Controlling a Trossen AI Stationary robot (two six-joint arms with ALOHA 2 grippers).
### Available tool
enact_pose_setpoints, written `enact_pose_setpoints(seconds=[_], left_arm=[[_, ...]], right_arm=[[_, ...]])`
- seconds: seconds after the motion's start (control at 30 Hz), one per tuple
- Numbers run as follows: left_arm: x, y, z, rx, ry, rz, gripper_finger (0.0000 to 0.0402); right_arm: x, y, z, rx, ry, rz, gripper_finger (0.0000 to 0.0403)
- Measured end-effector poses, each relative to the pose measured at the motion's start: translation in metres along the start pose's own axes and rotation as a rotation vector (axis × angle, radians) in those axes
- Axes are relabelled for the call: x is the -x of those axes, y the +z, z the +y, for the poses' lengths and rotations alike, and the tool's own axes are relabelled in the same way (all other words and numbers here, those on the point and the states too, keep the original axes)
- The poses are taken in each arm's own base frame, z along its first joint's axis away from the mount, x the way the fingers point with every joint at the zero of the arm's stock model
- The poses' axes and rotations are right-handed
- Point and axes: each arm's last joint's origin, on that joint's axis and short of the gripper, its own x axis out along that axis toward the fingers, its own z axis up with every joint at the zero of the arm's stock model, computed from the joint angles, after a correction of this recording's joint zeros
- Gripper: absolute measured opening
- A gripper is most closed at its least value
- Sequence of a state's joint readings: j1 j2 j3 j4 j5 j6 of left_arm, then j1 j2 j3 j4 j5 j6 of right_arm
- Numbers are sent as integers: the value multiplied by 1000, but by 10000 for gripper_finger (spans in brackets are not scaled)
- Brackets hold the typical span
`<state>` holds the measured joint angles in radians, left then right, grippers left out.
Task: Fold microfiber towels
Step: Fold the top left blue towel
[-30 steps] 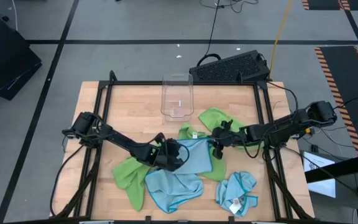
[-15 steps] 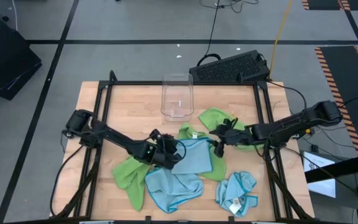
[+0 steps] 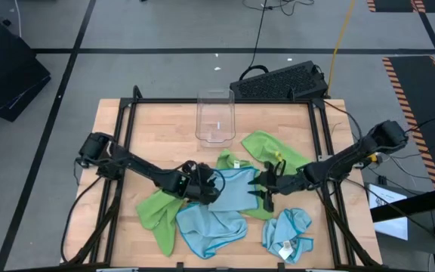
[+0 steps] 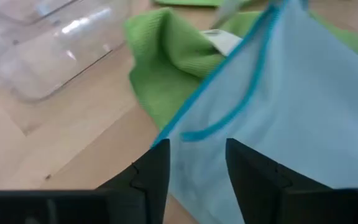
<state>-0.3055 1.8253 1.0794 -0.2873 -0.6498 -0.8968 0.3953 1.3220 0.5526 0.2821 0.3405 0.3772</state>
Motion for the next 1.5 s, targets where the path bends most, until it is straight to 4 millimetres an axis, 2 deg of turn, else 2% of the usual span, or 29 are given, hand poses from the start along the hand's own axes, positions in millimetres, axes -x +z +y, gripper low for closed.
enact_pose_setpoints(seconds=[0.13,0.27,0.47,0.57,0.73,0.8,1.1,1.27,1.37,1.5], left_arm=[[-9,5,6,97,16,20,189],[-14,10,10,124,-9,67,203],[-17,12,12,97,-41,111,190],[-17,13,11,41,-56,100,155],[-17,15,7,-17,-94,76,35],[-17,16,7,-20,-98,70,13],[-17,11,14,-26,-17,102,6],[-14,6,19,54,128,25,6],[-9,3,17,86,154,-26,5],[-9,1,15,96,129,3,28]], right_arm=[[-12,-5,7,24,28,-30,124],[-22,-13,10,32,30,-20,107],[-34,-24,11,41,19,11,86],[-39,-29,11,48,18,16,74],[-47,-36,12,60,25,20,54],[-50,-40,12,68,44,32,47],[-52,-42,13,74,68,37,28],[-52,-42,13,76,68,38,23],[-52,-42,13,79,64,47,22],[-52,-44,12,84,58,63,22]])
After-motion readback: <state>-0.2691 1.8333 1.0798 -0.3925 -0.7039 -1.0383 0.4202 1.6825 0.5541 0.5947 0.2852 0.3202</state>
